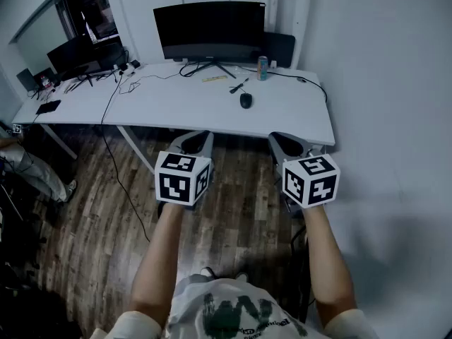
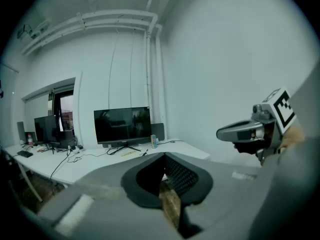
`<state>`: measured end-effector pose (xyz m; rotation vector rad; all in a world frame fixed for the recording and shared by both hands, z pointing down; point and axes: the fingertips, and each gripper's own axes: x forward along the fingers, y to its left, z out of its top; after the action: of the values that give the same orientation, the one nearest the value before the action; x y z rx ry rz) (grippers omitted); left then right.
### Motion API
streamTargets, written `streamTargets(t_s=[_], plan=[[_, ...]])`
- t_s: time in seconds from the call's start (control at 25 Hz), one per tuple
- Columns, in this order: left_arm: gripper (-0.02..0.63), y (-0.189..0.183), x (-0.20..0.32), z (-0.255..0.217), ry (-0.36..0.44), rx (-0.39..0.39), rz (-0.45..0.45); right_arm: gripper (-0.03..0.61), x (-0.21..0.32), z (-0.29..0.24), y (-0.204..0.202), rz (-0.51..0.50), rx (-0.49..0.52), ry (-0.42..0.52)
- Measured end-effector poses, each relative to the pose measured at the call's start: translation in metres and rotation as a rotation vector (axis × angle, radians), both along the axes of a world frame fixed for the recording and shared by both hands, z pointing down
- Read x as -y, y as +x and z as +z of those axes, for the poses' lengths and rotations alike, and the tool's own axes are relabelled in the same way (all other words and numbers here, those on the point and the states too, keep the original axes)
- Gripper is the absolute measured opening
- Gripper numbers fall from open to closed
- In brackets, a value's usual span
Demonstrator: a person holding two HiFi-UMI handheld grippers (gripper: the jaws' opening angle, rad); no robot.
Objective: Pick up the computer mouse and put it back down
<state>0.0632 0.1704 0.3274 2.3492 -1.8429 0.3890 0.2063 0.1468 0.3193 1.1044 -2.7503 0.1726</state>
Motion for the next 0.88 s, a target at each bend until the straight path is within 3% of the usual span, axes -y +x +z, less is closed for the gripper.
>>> streamTargets(t_s=[0.4, 0.88], plan=[[0.004, -0.008, 0.008, 0.000, 0.016, 0.001, -0.022, 0.002, 0.010, 0.011, 0.001, 0.010, 0.011, -0.002], [0.004, -0.030, 0.035, 0.007, 0.022, 0.002, -0.035, 0.055, 0.042, 0.025, -0.021, 0.007, 0.019, -0.021]])
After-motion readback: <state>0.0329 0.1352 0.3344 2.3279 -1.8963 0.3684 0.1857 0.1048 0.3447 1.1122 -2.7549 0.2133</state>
